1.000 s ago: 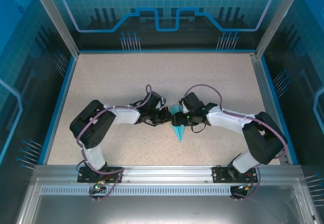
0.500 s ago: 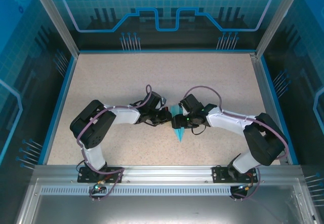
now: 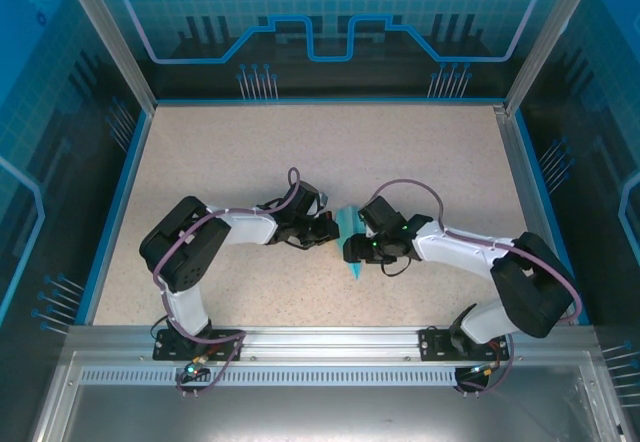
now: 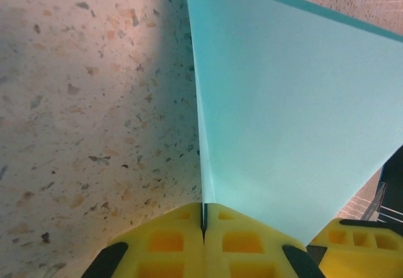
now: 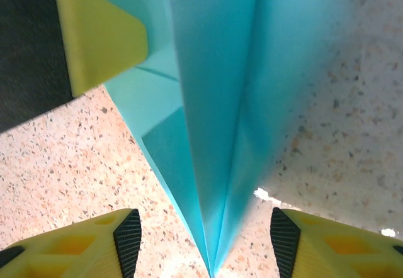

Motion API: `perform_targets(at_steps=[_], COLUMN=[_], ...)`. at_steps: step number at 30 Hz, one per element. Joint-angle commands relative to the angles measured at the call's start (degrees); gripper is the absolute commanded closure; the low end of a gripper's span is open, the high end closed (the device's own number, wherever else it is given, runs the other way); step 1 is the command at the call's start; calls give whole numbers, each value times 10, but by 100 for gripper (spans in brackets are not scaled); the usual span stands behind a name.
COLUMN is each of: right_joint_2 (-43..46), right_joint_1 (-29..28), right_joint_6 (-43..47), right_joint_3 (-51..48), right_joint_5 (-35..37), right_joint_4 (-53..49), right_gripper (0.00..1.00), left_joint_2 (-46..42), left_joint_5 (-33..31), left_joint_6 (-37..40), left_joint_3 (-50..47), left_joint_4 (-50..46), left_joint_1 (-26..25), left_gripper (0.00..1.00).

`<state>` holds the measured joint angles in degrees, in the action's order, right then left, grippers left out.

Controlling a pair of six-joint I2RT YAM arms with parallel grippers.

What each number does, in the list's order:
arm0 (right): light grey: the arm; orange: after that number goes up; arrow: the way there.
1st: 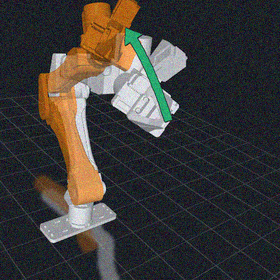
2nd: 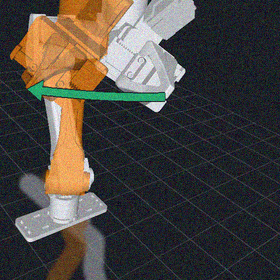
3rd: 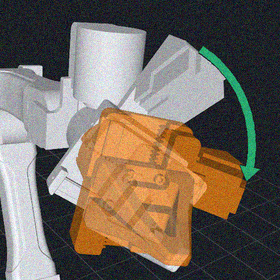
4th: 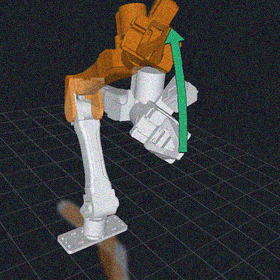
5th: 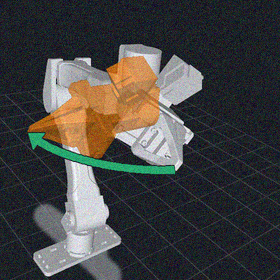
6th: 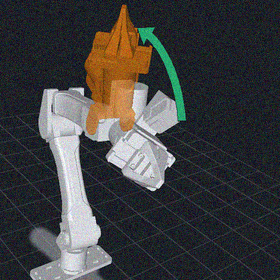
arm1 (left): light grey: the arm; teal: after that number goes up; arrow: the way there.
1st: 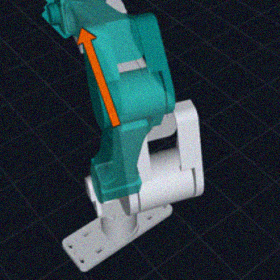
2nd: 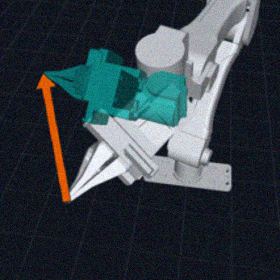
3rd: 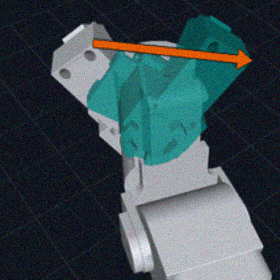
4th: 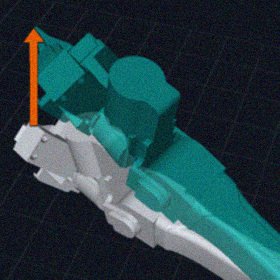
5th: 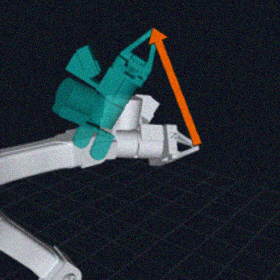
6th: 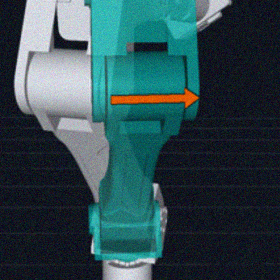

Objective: Fold a paper plane with a square sheet of paper (pick it up from the middle)
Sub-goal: Move the paper plane to the center of the table.

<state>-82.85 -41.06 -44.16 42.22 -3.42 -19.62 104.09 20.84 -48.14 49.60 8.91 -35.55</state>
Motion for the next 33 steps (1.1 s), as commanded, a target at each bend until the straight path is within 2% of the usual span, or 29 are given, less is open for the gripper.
perform_targets(at_steps=[1, 5, 13, 19, 24, 33], right_joint_2=[19, 20, -1, -13, -15, 25], right_joint_1=[-12, -15, -22, -22, -24, -24], right_joint_6=[-32, -31, -20, -17, -15, -18], right_joint_3=[-13, -14, -2, 3, 7, -1], right_joint_5=[9, 4, -6, -6, -8, 1], right_joint_4=[-5, 4, 12, 18, 20, 10], right_gripper=[41, 42, 51, 52, 59, 59], left_joint_2=[4, 5, 5, 5, 5, 6], left_joint_5=[-5, -4, 2, 3, 4, 4], left_joint_6=[-7, -7, -8, -9, -10, -9], left_joint_3=[-3, -3, -2, -2, -2, -2], left_joint_4=[-3, -2, 0, 0, 0, 0], left_joint_1=[6, 6, 6, 6, 6, 5], left_gripper=[100, 100, 100, 100, 100, 100])
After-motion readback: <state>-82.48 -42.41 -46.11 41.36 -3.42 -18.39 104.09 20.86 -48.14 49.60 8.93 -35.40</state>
